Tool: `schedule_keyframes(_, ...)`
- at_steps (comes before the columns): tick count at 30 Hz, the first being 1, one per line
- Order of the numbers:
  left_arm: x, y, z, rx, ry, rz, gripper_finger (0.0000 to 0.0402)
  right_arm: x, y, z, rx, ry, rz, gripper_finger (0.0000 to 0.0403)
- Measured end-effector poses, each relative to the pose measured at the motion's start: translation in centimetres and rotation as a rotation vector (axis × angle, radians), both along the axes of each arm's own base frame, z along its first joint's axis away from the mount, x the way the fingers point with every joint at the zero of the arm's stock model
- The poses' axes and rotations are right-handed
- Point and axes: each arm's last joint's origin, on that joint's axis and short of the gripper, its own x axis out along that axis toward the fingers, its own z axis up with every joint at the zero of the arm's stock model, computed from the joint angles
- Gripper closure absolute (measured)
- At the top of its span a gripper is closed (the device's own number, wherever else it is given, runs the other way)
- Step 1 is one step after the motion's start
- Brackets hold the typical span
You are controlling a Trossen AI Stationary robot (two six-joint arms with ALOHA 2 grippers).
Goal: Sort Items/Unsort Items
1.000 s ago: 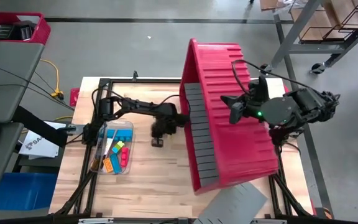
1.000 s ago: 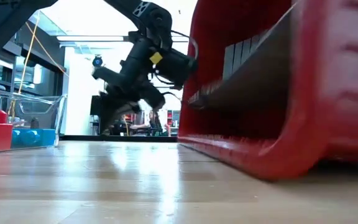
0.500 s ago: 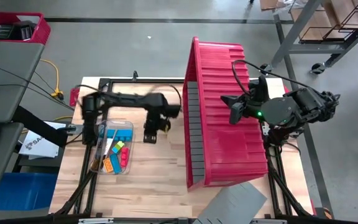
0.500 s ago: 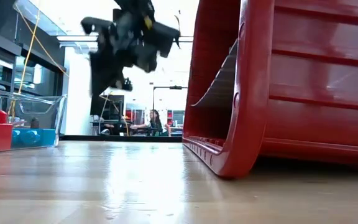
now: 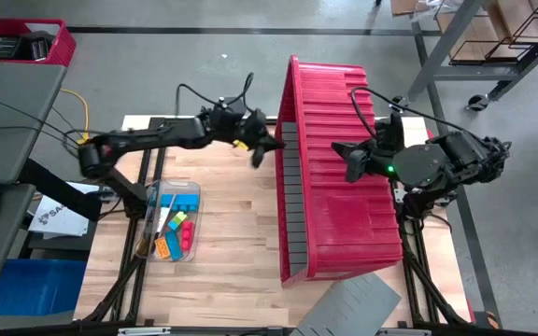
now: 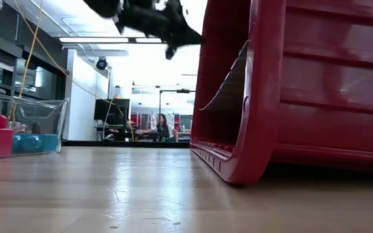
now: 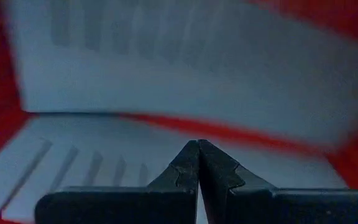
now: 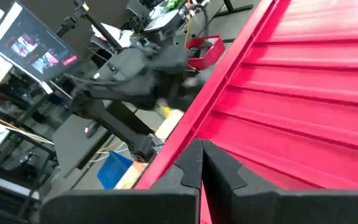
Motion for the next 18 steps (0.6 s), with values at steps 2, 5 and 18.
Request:
schedule_keyframes(2, 1.4, 1.3, -1.9, -0.136, -0.054, 0.057, 0.0392, 0.0, 0.0, 0.0, 0.021, -0.015, -0.011, 0.0403)
schedule_keyframes(5, 3.8, 2.5, -4.5, -0.357, -0.163, 0.056, 0.037, 0.0, -0.1, 0.1, 0.043, -0.047, -0.046, 0.0402)
schedule_keyframes(18, 11.2, 4.6, -10.0, -1.035, -0.247, 0.198, 0.0202, 0.6, -1.6, 0.4, 0.033, -0.071, -0.101, 0.0402)
